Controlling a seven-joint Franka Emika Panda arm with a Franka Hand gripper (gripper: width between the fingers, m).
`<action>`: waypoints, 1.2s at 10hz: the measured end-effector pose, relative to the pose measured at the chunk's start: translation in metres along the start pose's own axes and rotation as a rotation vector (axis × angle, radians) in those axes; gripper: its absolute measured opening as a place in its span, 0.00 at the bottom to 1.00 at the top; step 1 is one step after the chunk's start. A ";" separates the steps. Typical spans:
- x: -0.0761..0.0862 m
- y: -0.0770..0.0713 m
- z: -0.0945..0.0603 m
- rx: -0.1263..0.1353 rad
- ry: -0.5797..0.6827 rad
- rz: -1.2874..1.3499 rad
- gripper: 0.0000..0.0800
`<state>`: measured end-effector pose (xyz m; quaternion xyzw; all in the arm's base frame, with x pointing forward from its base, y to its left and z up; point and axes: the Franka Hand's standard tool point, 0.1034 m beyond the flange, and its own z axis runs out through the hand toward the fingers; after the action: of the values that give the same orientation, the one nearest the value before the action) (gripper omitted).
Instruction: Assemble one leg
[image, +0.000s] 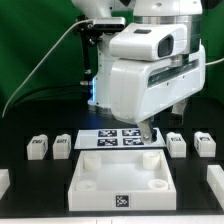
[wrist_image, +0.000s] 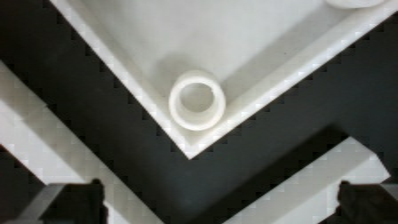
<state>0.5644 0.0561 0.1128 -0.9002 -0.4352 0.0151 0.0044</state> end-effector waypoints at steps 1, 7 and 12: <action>0.000 0.000 0.000 0.000 0.000 0.000 0.81; 0.000 0.000 0.000 0.000 0.000 -0.039 0.81; -0.082 -0.053 0.033 -0.016 0.007 -0.669 0.81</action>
Offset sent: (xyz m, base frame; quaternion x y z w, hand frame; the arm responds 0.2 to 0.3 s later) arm 0.0000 0.0000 0.0000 0.0000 0.0000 0.0000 1.0000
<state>0.4711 0.0244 0.0829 -0.7075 -0.7067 0.0063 0.0034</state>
